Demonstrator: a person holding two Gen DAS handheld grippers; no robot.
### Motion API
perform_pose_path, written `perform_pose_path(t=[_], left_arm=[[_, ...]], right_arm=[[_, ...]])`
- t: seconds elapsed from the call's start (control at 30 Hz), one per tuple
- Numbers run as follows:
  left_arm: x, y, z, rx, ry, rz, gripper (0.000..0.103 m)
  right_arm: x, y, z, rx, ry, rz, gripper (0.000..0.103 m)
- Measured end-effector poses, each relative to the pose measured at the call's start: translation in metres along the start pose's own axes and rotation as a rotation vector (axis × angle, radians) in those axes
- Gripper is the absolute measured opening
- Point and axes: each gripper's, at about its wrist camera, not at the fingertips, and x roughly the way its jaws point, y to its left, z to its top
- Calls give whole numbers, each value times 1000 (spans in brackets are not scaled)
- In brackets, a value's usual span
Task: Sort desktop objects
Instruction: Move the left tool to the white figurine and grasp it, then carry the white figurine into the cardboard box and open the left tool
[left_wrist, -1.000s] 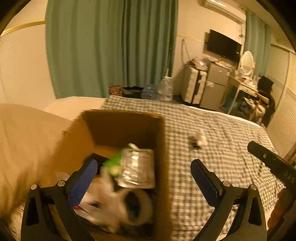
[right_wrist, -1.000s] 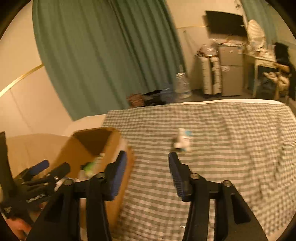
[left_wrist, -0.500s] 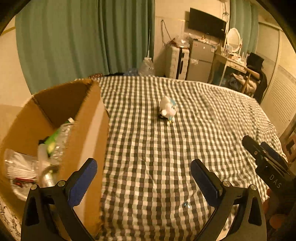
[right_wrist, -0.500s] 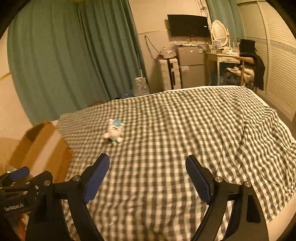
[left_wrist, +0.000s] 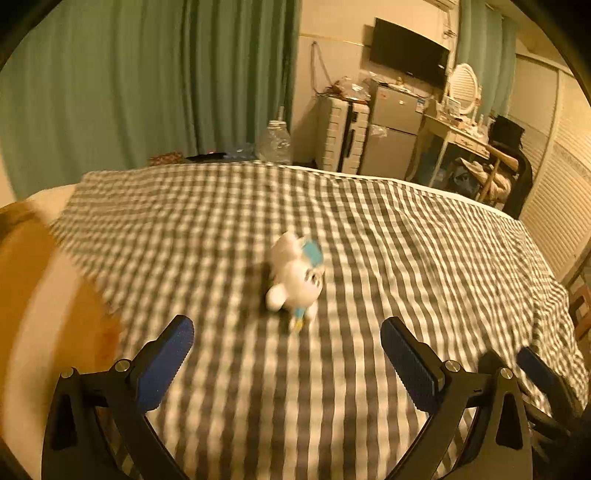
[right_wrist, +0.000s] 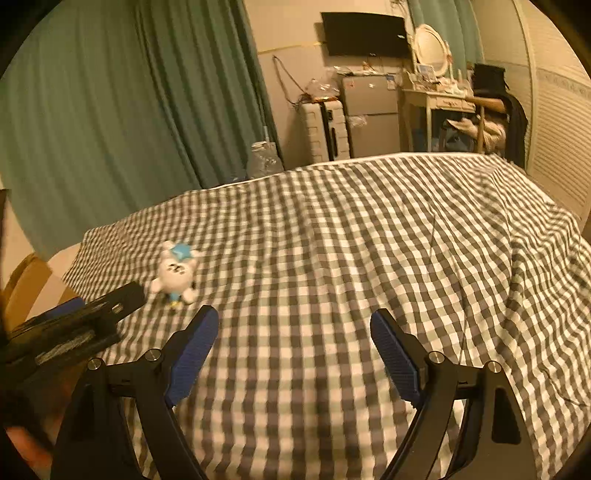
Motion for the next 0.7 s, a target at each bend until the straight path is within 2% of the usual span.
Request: perform_pose_path(t=[0.1, 0.2, 0.23, 0.27, 0.3, 0.33, 0.5, 0.6, 0.7], left_arm=[[36, -1, 10, 7, 11, -19, 103], [63, 2, 17, -7, 1, -36, 89], [70, 1, 19, 1, 4, -36, 76], [80, 1, 20, 26, 18, 0, 68], [85, 1, 19, 41, 39, -1, 46], [89, 1, 19, 44, 51, -14, 43], [60, 20, 16, -10, -23, -23, 43], [33, 44, 9, -64, -53, 5, 43], [21, 56, -6, -34, -48, 63, 43]], right_arm=[[11, -9, 1, 27, 10, -11, 84], [21, -19, 2, 63, 29, -10, 84], [24, -21, 2, 68, 36, -7, 84], [28, -22, 2, 72, 46, -4, 84], [30, -21, 1, 72, 48, -7, 84], [31, -21, 0, 65, 51, -8, 84], [35, -14, -1, 49, 64, 19, 84], [37, -4, 2, 38, 75, 65, 84], [37, 25, 4, -23, 76, 142, 84]])
